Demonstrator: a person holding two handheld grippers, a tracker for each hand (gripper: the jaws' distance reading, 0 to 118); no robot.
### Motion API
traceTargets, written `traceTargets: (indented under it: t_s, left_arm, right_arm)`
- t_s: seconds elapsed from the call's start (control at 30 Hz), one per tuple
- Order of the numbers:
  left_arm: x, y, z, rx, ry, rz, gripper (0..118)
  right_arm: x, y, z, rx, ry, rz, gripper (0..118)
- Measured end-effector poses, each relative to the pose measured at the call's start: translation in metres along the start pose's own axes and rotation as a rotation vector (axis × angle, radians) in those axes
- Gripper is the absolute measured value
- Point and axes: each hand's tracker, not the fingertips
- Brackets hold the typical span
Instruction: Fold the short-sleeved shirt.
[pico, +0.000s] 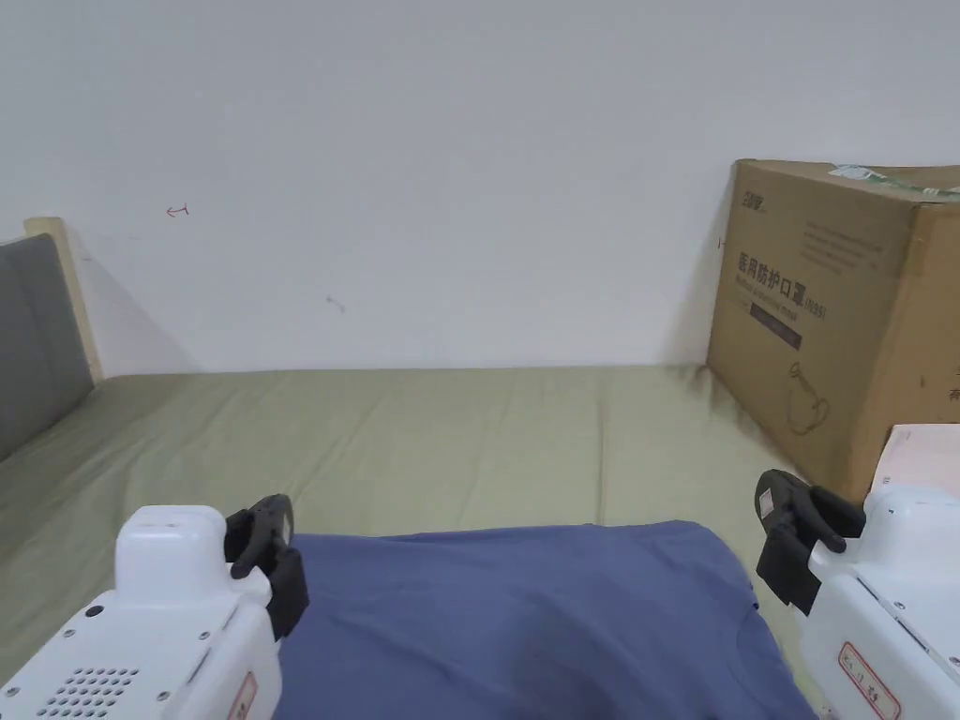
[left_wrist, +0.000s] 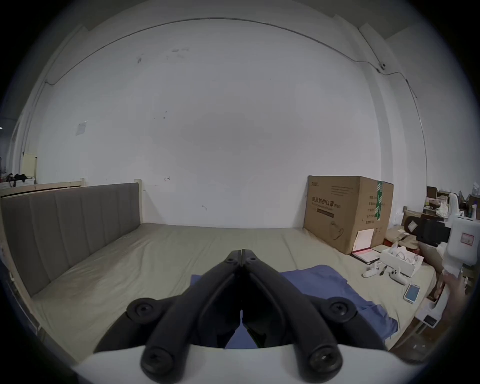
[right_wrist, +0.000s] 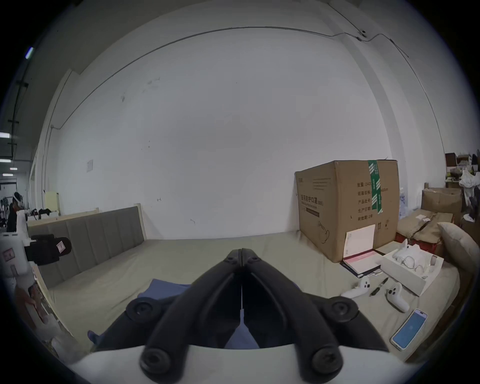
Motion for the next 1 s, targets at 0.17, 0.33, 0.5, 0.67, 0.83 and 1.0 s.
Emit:
traceTargets:
  t_s: [0.17,0.33,0.5,0.67,0.83,1.0]
  left_arm:
    - [-0.003,0.011,-0.013,-0.069,-0.032,-0.007,0]
    - [-0.031,0.015,-0.062,-0.522,-0.084,0.010,0]
    - [-0.084,-0.057,-0.097,-1.038,-0.129,0.181,0]
    - [-0.121,-0.127,-0.083,-1.228,0.005,0.103,95]
    - [-0.150,-0.164,-0.068,-1.191,0.082,0.234,97]
    - [-0.160,-0.202,-0.070,-1.183,0.135,0.216,96]
  right_arm:
    - [0.000,0.003,-0.007,-0.015,-0.031,0.008,0]
    - [0.001,-0.003,-0.020,-0.161,0.029,-0.004,0]
    - [0.003,-0.021,-0.023,-0.278,0.063,0.016,0]
    - [0.007,-0.042,-0.020,-0.368,0.089,0.014,0]
    - [0.006,-0.058,-0.018,-0.442,0.100,0.065,0]
    - [0.008,-0.064,-0.016,-0.476,0.100,0.062,0]
